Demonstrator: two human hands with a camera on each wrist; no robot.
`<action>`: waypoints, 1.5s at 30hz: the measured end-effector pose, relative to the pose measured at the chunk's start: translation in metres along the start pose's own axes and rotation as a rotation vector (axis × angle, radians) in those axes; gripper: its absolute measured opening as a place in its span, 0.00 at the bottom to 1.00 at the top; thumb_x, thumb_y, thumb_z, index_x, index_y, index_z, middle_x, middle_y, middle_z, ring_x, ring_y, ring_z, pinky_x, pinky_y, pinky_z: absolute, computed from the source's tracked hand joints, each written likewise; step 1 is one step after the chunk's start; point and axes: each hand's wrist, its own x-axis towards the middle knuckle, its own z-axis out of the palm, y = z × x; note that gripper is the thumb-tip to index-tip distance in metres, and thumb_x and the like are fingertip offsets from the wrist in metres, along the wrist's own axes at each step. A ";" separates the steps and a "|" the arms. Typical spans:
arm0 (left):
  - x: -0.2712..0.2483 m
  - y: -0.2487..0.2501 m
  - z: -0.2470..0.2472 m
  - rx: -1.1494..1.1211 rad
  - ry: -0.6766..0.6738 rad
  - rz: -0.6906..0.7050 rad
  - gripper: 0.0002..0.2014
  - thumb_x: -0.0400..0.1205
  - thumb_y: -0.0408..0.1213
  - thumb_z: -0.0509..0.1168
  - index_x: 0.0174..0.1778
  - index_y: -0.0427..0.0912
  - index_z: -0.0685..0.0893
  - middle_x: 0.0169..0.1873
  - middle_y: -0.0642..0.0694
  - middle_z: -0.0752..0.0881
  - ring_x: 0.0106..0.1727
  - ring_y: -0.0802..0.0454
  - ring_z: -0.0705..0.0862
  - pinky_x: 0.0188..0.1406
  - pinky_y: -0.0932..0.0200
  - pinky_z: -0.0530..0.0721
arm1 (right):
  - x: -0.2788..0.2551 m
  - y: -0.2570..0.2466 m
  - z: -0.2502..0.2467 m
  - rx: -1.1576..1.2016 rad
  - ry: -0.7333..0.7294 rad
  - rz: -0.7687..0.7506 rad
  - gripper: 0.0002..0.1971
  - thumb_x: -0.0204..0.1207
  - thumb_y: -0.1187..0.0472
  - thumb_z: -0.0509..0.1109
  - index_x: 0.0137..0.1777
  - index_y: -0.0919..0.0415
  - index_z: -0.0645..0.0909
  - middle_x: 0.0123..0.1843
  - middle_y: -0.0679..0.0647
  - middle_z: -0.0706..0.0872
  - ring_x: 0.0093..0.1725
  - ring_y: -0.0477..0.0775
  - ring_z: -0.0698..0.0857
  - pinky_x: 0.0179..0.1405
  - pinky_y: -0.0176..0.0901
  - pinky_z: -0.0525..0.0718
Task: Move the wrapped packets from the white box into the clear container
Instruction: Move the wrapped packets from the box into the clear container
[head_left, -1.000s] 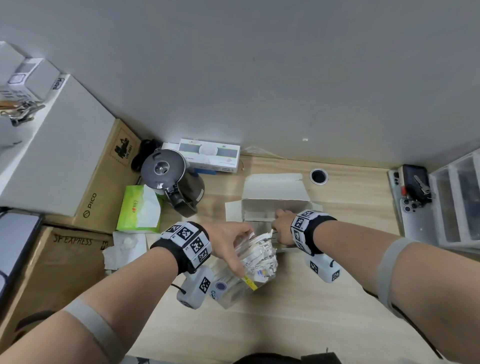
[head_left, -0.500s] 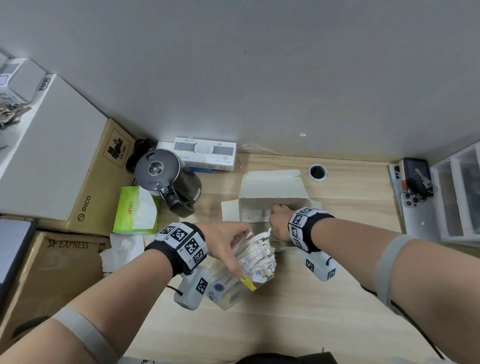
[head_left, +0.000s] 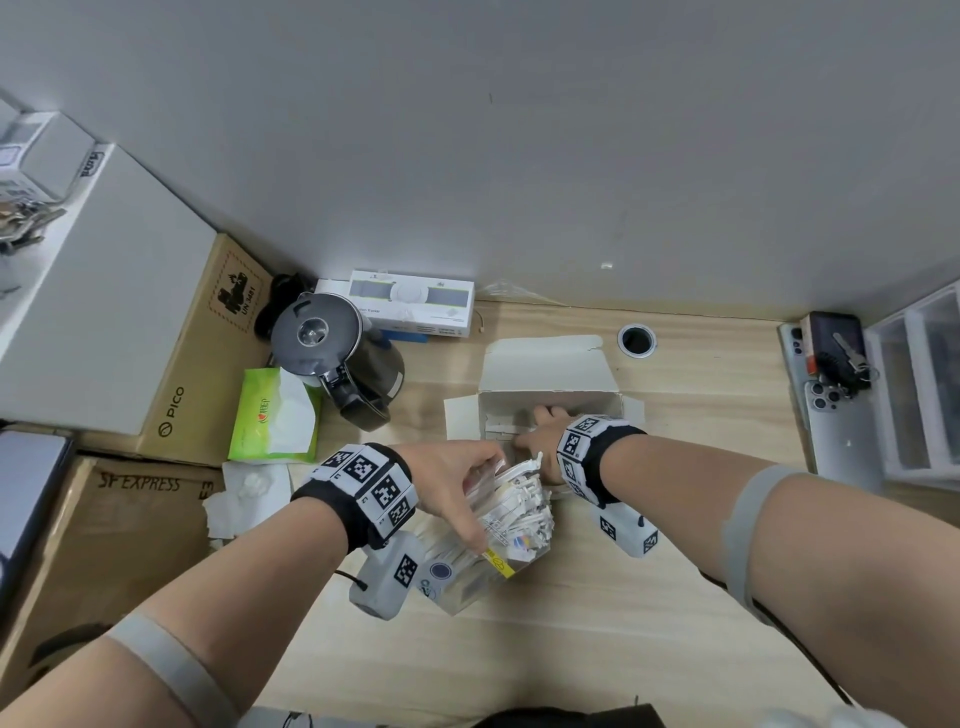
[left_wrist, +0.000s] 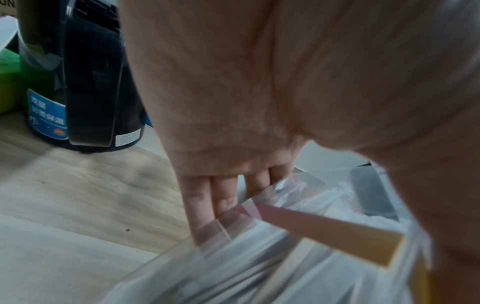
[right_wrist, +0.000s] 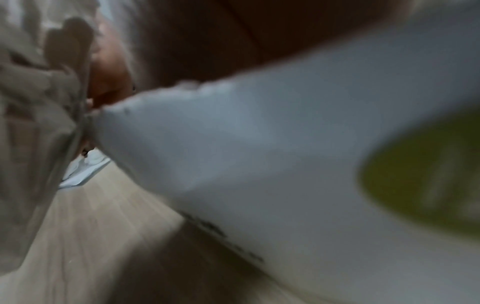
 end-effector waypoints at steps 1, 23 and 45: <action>0.000 0.000 0.000 -0.002 -0.001 0.000 0.35 0.60 0.48 0.87 0.58 0.58 0.76 0.52 0.42 0.86 0.48 0.52 0.81 0.58 0.39 0.87 | -0.001 -0.001 -0.002 -0.017 -0.009 -0.007 0.27 0.77 0.55 0.69 0.77 0.45 0.72 0.75 0.60 0.63 0.75 0.67 0.65 0.72 0.62 0.71; -0.007 0.007 -0.001 -0.009 0.011 0.005 0.34 0.64 0.41 0.88 0.62 0.53 0.77 0.58 0.45 0.87 0.58 0.44 0.87 0.64 0.43 0.87 | -0.004 0.009 -0.021 0.156 0.051 -0.061 0.15 0.76 0.62 0.65 0.54 0.70 0.87 0.56 0.66 0.87 0.53 0.68 0.89 0.51 0.57 0.90; 0.000 0.004 0.004 -0.185 0.024 0.031 0.39 0.59 0.42 0.88 0.65 0.50 0.78 0.61 0.44 0.89 0.63 0.39 0.88 0.69 0.36 0.84 | -0.007 0.008 0.005 -0.003 -0.160 -0.018 0.08 0.82 0.64 0.67 0.60 0.61 0.81 0.38 0.53 0.75 0.28 0.50 0.70 0.31 0.38 0.72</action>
